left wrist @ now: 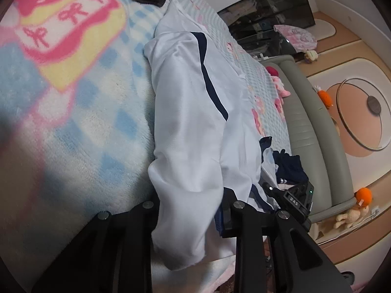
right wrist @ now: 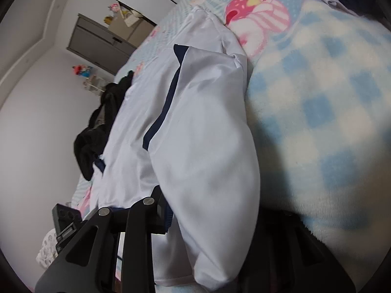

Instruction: Fold clothes

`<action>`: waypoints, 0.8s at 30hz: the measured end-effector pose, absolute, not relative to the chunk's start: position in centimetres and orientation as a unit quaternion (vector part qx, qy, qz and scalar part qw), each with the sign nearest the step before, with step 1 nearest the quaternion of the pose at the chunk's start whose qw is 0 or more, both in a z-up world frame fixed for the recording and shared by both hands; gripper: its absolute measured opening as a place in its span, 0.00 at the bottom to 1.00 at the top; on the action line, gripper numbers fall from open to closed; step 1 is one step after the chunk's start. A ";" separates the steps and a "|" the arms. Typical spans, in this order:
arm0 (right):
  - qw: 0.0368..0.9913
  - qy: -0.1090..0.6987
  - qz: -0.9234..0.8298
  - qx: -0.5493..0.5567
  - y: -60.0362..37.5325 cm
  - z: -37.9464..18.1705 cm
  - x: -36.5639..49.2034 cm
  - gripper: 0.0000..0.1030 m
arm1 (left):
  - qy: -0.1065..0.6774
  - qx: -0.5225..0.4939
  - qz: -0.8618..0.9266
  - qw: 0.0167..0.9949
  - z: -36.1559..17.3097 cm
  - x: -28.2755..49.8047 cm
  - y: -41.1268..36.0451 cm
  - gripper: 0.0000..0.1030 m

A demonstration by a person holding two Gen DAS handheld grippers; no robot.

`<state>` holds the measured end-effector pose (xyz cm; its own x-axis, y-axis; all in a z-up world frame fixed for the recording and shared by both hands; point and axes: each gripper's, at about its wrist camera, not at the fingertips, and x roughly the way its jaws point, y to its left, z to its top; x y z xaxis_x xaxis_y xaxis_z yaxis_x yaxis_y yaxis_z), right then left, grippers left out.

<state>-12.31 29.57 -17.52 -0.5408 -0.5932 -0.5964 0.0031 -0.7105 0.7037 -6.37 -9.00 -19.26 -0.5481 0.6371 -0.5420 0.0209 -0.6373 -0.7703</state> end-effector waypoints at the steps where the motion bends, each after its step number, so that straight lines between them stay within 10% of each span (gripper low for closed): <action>1: 0.181 -0.326 -0.814 0.445 29.3 -17.3 -12.3 0.29 | -0.363 -0.431 0.804 0.190 -18.9 -6.3 -8.7 0.25; 8: 0.182 -0.241 -0.865 0.402 27.7 -13.8 -10.6 0.07 | -0.310 -0.387 0.850 0.179 -15.3 -5.5 -8.6 0.04; 24: 0.236 -0.224 -0.884 0.337 28.1 -6.6 -3.2 0.02 | -0.264 -0.364 0.871 0.197 -9.4 -0.9 -10.6 0.02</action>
